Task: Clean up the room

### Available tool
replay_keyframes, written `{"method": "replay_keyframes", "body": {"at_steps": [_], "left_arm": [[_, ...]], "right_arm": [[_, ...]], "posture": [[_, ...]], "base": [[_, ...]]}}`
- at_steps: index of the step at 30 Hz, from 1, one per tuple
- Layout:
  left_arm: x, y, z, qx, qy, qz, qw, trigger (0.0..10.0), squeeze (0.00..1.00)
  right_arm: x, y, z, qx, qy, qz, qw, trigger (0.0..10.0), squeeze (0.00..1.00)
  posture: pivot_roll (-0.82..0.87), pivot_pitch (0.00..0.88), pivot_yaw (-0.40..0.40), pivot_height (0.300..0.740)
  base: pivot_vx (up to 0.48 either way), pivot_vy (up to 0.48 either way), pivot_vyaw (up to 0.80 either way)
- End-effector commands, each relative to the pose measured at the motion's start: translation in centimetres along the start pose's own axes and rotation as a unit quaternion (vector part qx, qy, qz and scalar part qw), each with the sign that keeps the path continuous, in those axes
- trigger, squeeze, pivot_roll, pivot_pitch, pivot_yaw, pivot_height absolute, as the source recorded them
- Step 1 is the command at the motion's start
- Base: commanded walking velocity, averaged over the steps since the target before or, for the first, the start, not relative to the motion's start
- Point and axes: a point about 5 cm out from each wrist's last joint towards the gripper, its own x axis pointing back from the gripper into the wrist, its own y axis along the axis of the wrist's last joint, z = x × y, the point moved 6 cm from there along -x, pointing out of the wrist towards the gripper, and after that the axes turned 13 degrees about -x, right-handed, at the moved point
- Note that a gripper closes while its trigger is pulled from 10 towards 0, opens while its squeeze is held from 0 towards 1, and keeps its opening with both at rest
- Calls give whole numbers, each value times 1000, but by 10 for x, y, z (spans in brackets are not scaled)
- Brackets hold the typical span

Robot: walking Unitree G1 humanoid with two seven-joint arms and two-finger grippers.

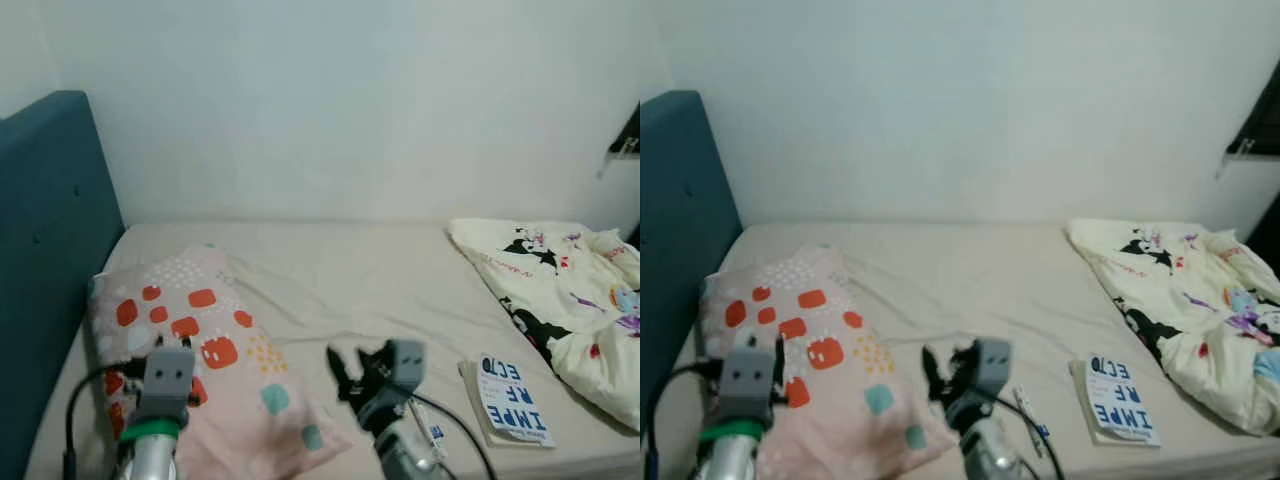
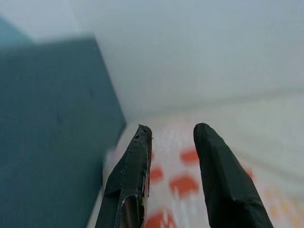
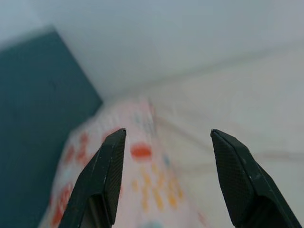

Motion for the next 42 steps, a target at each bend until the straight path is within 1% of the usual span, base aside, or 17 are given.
{"method": "replay_keyframes", "body": {"at_steps": [1, 2, 4, 5, 6, 7, 8, 13, 19, 20, 21, 22, 35, 36, 37, 38, 42], "left_arm": [[-14, 34, 6, 6, 8, -63, 998, 10000, 0], [-14, 34, 6, 6, 8, -63, 998, 10000, 0], [-24, 57, 12, 7, 17, -103, 995, 10000, 0], [-24, 57, 12, 7, 17, -103, 995, 10000, 0], [-26, 65, 14, 0, 19, -120, 993, 10000, 0], [-29, 76, 16, -1, 22, -139, 990, 10000, 0], [-34, 93, 19, 20, 29, -162, 986, 10000, 0], [-35, 109, 15, 61, 16, -178, 982, 10000, 0], [-34, 120, 13, 53, 12, -190, 980, 10000, 0], [-35, 120, 13, 52, 12, -189, 980, 10000, 0], [-35, 120, 13, 52, 12, -189, 980, 10000, 0], [-35, 120, 15, 54, 14, -186, 981, 10000, 0], [-38, 122, 17, 57, 11, -182, 982, 10000, 0], [-38, 123, 17, 58, 11, -181, 982, 10000, 0], [-38, 123, 17, 58, 11, -181, 982, 10000, 0], [-38, 123, 17, 57, 11, -181, 982, 10000, 0], [-38, 124, 16, 57, 10, -180, 982, 10000, 0]], "right_arm": [[-13, 31, 20, 28, 33, -54, 998, 10000, 0], [-13, 31, 20, 28, 33, -54, 998, 10000, 0], [-18, 50, 31, 70, 50, -90, 992, 10000, 0], [-18, 50, 31, 70, 50, -90, 992, 10000, 0], [-20, 57, 34, 101, 50, -107, 988, 10000, 0], [-21, 67, 40, 112, 55, -127, 984, 10000, 0], [-22, 84, 52, 114, 68, -162, 978, 10000, 0], [-22, 98, 63, 104, 77, -190, 973, 10000, 0], [-21, 108, 73, 104, 83, -206, 970, 10000, 0], [-21, 109, 74, 105, 86, -208, 969, 10000, 682], [-21, 109, 74, 105, 86, -208, 969, 10000, 682], [-20, 110, 77, 106, 90, -214, 967, 10000, 1000], [-20, 110, 78, 110, 80, -210, 968, 10000, 1000], [-20, 109, 79, 103, 86, -208, 969, 3725, 216], [-20, 109, 79, 103, 86, -208, 969, 3725, 216], [-21, 109, 81, 96, 91, -205, 970, 0, 0], [-20, 108, 82, 85, 97, -202, 971, 0, 0]], "posture": [[59, 10, -13, 703], [59, 10, -13, 703], [56, 7, -15, 703], [56, 7, -15, 703], [55, 7, -17, 703], [56, 7, -23, 703], [58, 6, -27, 703], [58, 4, -29, 703], [63, 2, -27, 703], [63, 4, -26, 703], [63, 4, -26, 703], [64, 5, -26, 703], [66, 5, -24, 703], [66, 5, -24, 703], [66, 5, -24, 703], [67, 5, -25, 703], [67, 6, -25, 703]], "base": [[0, 0, 0], [0, 0, 0], [0, 0, 0], [0, 0, 0], [0, 0, 0], [0, 0, 0], [0, 0, 0], [0, 0, 0], [0, 0, 0], [0, 0, 0], [0, 0, 0], [0, 0, 0], [0, 0, 0], [0, 0, 0], [0, 0, 0], [0, 0, 0], [0, 0, 0]]}}
